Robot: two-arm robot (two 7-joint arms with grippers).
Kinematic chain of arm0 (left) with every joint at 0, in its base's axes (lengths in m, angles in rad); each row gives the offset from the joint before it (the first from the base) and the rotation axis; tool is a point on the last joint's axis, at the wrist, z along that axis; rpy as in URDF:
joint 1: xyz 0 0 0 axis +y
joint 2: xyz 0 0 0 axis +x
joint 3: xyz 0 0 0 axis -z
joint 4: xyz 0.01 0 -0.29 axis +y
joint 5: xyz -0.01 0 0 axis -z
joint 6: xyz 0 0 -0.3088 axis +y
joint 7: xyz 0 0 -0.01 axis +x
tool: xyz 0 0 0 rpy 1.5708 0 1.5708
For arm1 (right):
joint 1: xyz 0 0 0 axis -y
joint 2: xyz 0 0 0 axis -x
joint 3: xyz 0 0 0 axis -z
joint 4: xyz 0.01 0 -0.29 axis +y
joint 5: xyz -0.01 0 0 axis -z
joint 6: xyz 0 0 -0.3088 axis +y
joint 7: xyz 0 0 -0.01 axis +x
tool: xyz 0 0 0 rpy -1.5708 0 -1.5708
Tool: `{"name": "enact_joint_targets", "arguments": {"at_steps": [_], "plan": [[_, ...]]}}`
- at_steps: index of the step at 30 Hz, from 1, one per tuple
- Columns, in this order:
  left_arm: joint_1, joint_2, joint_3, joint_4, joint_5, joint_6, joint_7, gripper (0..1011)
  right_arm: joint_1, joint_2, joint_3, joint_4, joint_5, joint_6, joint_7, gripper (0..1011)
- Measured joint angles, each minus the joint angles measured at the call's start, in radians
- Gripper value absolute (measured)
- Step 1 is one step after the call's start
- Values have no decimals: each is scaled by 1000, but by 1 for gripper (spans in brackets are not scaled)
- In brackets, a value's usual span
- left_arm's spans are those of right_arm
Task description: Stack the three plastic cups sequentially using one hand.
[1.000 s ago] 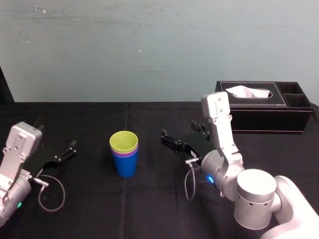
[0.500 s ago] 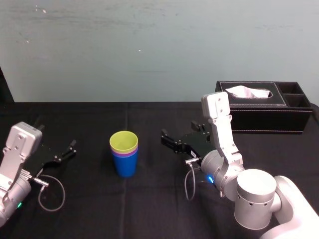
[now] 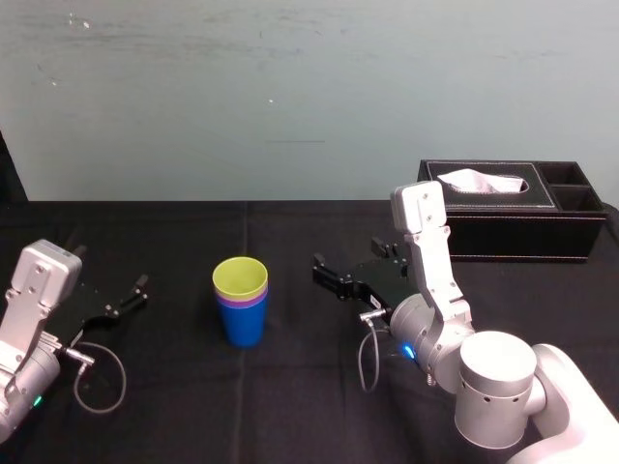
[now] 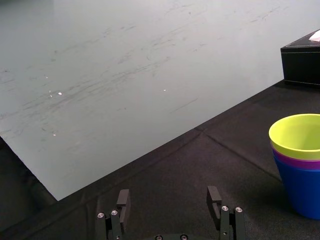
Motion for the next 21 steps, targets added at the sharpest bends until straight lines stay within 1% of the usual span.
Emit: {"name": "enact_joint_targets", "arguments": {"at_steps": [21], "plan": [[0,0,0,0,0,0,0,1000,0,0,0,0,0,0,0,1000]]}}
